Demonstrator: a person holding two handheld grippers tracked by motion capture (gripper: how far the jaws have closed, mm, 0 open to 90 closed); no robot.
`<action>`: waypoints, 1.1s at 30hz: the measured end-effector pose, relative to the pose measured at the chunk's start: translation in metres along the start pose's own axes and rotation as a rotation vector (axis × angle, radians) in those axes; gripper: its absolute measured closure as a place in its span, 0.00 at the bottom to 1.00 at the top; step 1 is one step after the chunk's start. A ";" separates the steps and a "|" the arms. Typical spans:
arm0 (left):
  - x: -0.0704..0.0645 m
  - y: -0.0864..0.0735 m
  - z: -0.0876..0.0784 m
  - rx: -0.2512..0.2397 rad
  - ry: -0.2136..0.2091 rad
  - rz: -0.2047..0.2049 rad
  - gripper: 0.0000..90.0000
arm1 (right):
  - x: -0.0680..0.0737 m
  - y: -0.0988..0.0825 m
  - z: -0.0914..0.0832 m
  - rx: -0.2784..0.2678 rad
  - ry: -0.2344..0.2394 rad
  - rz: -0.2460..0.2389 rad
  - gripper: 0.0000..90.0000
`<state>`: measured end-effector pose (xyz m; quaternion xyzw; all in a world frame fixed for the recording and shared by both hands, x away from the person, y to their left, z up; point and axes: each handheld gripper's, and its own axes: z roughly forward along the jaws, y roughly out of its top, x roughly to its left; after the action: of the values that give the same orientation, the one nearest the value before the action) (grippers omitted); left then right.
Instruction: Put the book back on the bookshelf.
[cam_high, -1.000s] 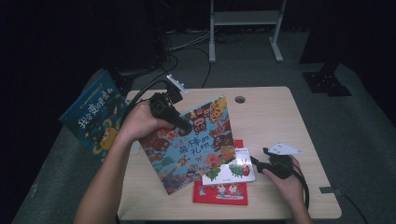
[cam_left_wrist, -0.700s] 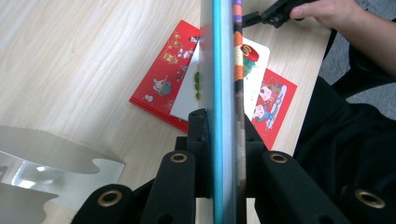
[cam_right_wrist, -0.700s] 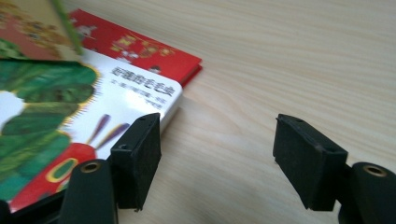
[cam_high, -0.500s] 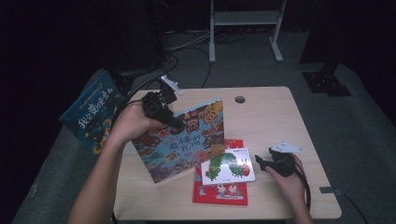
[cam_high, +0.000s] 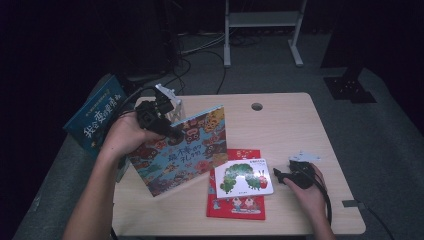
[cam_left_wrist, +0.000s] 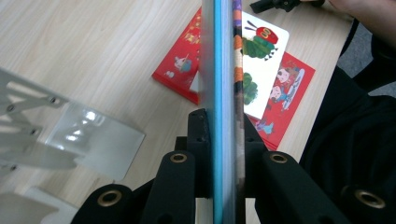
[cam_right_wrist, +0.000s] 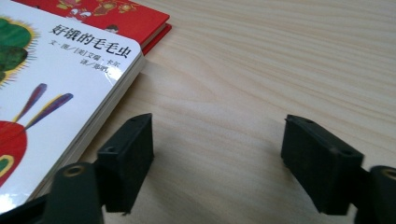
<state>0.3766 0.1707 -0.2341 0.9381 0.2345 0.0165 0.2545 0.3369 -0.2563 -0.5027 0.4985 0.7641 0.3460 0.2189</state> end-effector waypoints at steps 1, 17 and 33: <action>0.000 -0.002 -0.002 -0.007 0.008 -0.006 0.89 | 0.000 0.000 0.000 0.000 -0.001 0.002 0.25; 0.010 -0.047 -0.039 -0.047 0.064 -0.094 0.89 | 0.000 0.001 0.002 0.014 -0.007 0.011 0.17; 0.023 -0.106 -0.072 -0.061 0.153 -0.240 0.89 | -0.003 0.002 0.003 0.018 0.002 0.002 0.15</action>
<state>0.3410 0.2954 -0.2245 0.8910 0.3633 0.0646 0.2643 0.3416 -0.2576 -0.5032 0.5009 0.7670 0.3396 0.2132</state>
